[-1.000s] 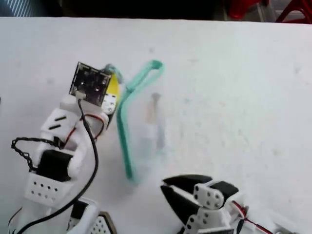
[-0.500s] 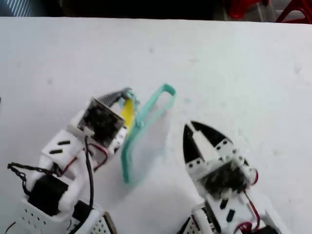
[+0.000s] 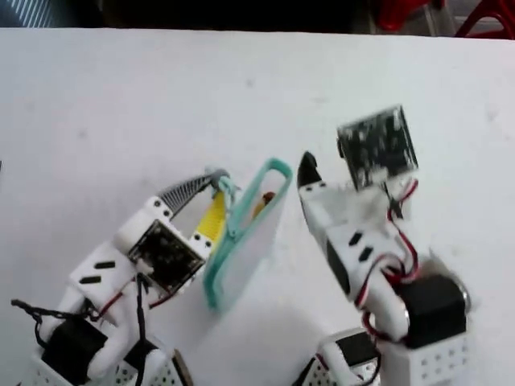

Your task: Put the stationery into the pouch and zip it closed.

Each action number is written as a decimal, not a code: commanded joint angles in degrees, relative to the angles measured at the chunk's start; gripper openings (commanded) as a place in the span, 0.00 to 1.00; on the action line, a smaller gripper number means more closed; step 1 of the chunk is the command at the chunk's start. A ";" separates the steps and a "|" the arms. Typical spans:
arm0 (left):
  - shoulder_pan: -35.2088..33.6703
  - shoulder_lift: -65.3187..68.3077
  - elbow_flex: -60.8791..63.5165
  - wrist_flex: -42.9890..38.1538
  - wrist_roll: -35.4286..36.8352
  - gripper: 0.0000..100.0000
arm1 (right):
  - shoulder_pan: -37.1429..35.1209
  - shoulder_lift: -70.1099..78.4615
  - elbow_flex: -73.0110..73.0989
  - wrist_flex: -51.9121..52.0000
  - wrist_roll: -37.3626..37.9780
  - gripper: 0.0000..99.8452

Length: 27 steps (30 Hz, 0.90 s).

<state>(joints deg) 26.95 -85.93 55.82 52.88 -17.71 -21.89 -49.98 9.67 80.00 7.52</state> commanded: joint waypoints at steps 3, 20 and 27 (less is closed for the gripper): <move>0.84 -2.95 -0.09 0.26 -0.44 0.02 | -0.31 14.46 -16.62 9.36 -1.49 0.15; 0.84 -2.77 -0.09 -4.48 -0.79 0.02 | -7.87 38.11 -33.32 17.98 7.21 0.02; 0.92 -2.59 0.26 -6.51 -3.16 0.02 | -13.32 37.58 -31.47 18.42 9.14 0.02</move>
<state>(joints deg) 27.38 -89.19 56.00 50.33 -18.15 -31.03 -11.30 -21.89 96.70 15.87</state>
